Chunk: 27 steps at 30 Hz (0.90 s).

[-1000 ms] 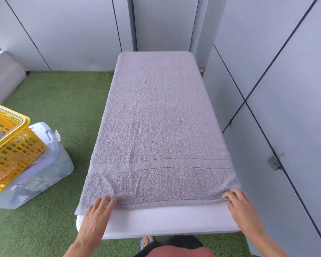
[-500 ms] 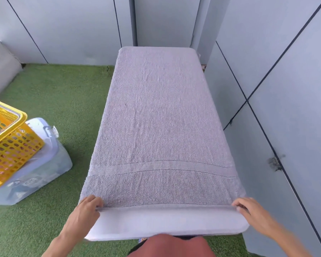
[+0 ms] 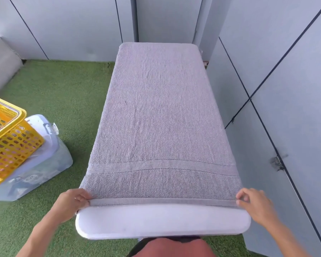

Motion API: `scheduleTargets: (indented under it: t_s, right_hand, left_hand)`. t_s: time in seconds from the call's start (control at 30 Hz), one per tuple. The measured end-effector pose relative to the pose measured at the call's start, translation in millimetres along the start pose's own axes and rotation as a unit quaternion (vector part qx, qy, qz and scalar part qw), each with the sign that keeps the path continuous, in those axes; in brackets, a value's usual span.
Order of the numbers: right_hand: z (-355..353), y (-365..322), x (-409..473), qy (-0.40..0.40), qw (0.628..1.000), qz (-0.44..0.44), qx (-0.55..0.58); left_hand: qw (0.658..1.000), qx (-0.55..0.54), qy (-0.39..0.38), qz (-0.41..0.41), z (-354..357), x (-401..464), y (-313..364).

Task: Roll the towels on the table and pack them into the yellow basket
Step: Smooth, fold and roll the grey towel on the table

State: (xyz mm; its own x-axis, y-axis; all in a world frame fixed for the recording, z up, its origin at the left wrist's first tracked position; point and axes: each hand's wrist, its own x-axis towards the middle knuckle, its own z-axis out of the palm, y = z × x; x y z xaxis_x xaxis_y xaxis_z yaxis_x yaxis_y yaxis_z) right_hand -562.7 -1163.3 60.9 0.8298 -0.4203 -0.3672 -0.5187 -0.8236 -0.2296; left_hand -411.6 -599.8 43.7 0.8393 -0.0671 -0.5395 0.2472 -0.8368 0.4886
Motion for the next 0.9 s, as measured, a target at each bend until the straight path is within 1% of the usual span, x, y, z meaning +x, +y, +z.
scheduleTargets:
  t_s: [0.13,0.23,0.37,0.43,0.53,0.67,0.77,0.9]
  right_hand:
    - [13,3,-4,0.027,0.998,-0.034,0.055]
    - [21,1,-6,0.057,0.996,-0.034,0.066]
    - [38,5,-9,0.099,0.991,-0.034,0.08]
    - [40,5,-12,0.105,0.99,-0.043,0.088]
    - [39,7,-19,0.094,0.989,-0.062,0.093]
    - [40,12,-26,0.069,0.991,-0.064,0.091]
    - [43,12,-26,0.075,0.992,-0.059,0.08]
    - [45,12,-26,0.077,0.993,-0.071,0.054]
  left_hand:
    - [0.998,0.063,-0.021,-0.007,-1,3,-1]
    - [0.995,0.101,-0.009,-0.002,3,4,1]
    - [0.995,0.086,0.044,-0.021,12,2,0]
    - [0.994,0.076,0.079,-0.009,15,-2,0]
    - [0.991,0.039,0.131,-0.007,12,-8,-6]
    - [0.988,0.014,0.144,-0.046,11,-10,-22]
    - [0.985,0.028,0.169,-0.017,20,-16,-21]
    - [0.983,0.073,0.166,0.039,36,-26,-20]
